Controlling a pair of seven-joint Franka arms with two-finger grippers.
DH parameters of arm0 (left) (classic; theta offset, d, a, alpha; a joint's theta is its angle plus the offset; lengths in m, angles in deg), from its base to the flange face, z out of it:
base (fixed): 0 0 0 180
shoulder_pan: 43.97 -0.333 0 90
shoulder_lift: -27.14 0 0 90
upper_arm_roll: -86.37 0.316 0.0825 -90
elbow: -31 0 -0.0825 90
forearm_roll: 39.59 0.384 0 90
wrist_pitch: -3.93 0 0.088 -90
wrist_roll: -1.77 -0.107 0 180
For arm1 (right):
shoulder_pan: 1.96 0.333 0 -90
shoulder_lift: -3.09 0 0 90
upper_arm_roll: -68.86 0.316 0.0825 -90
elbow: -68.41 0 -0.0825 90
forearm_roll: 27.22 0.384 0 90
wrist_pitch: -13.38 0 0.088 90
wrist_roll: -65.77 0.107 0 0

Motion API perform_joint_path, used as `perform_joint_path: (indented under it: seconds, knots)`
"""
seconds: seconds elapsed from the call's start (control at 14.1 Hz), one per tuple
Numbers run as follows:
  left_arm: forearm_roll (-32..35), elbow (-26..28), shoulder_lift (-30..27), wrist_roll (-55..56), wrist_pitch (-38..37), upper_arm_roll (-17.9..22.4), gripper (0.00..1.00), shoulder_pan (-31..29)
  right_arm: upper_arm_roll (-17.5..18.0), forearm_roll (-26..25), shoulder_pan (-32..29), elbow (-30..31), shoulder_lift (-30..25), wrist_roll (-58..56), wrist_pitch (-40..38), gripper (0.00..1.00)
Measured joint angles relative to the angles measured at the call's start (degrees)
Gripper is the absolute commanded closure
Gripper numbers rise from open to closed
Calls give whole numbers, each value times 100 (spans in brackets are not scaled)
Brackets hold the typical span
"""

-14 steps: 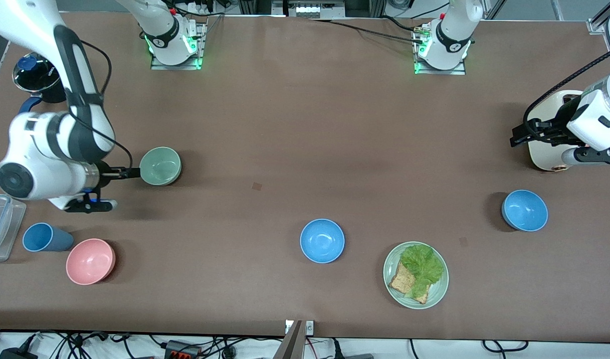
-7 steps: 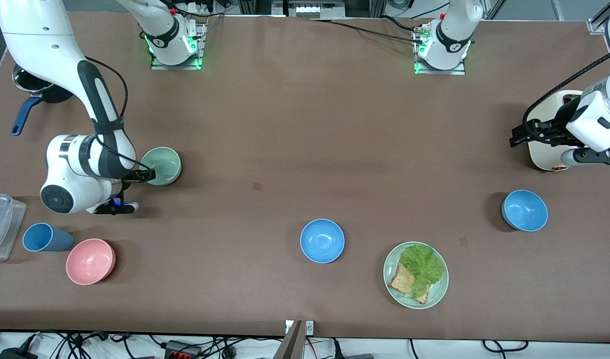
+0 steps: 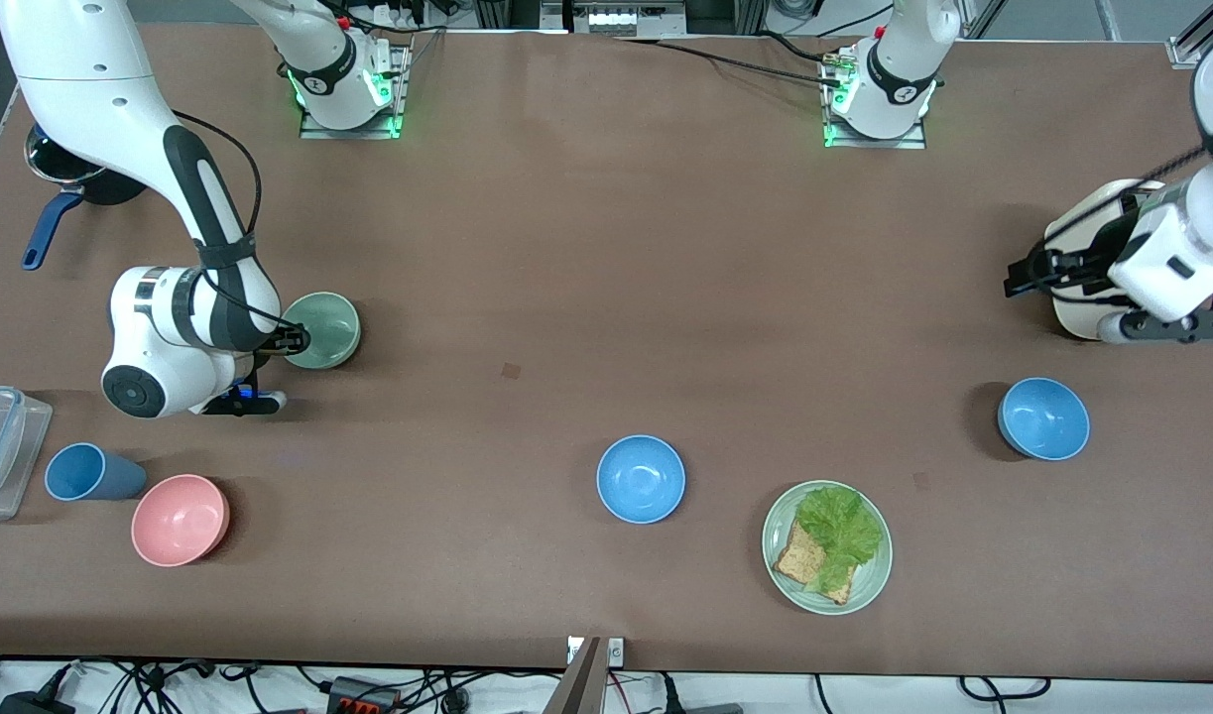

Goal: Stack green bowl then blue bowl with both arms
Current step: 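Carry the green bowl to mid-table while the left gripper reaches the blue bowl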

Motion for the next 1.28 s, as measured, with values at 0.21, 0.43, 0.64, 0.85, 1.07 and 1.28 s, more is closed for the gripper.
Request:
perform_joint_path:
  seconds: [0.21,0.43,0.64,0.85,1.07,1.28]
  knots:
    - [48,0,532,-4,490,35,0,-271,9,150,-7,-35,-72,-45,-51,100]
    - [360,-3,994,-97,1114,43,0,-596,264,176,19,-225,-234,-34,-125,100]
    - [443,-6,1364,-497,1723,48,0,-836,792,371,56,-861,-346,141,-738,100]
    - [444,-8,1736,-763,2312,53,0,-1145,1229,819,255,-1264,-376,647,-964,100]
    - [444,-11,2016,-1315,2770,53,0,-1365,1312,867,1102,-1304,-235,1569,-741,100]
    - [445,-13,2239,-2024,3080,54,0,-1515,1324,1310,1992,-1308,6,2483,-179,100]
